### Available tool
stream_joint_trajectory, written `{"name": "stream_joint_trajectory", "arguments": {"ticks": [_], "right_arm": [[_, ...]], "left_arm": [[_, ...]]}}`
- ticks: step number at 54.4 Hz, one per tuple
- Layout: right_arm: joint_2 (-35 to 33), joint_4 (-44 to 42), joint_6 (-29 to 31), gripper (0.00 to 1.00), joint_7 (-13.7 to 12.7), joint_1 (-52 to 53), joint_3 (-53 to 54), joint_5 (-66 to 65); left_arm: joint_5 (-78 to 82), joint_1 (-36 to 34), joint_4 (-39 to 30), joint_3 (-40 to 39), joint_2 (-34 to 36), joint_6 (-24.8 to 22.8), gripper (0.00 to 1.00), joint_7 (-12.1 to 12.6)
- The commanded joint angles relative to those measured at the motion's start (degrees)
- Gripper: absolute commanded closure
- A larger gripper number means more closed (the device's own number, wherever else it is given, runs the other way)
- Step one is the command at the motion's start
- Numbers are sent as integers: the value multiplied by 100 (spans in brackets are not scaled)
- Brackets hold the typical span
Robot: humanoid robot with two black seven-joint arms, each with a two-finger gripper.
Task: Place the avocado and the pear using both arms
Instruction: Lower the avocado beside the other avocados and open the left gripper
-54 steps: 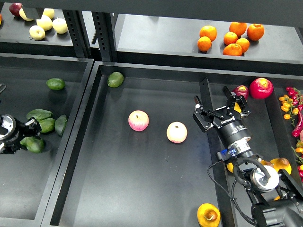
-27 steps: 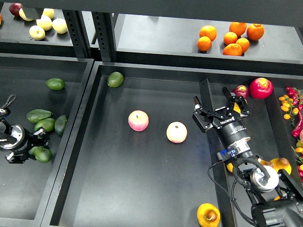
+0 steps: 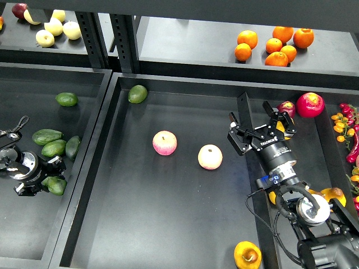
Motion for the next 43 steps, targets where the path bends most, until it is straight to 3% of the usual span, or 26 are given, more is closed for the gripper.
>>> {"name": "stream_joint_trajectory", "arguments": {"ticks": [1,24,43], "right_arm": [[0,-5,-1,0,0,0,6,9],[0,-5,17,0,0,0,-2,9],[0,4,34,0,0,0,-11,9]], "left_arm": [[4,2,83,0,-42,-3,79,-1],[110,55,198,8,-147,-3,69,-1],[329,46,224,8,-147,-3,52,-1]]}}
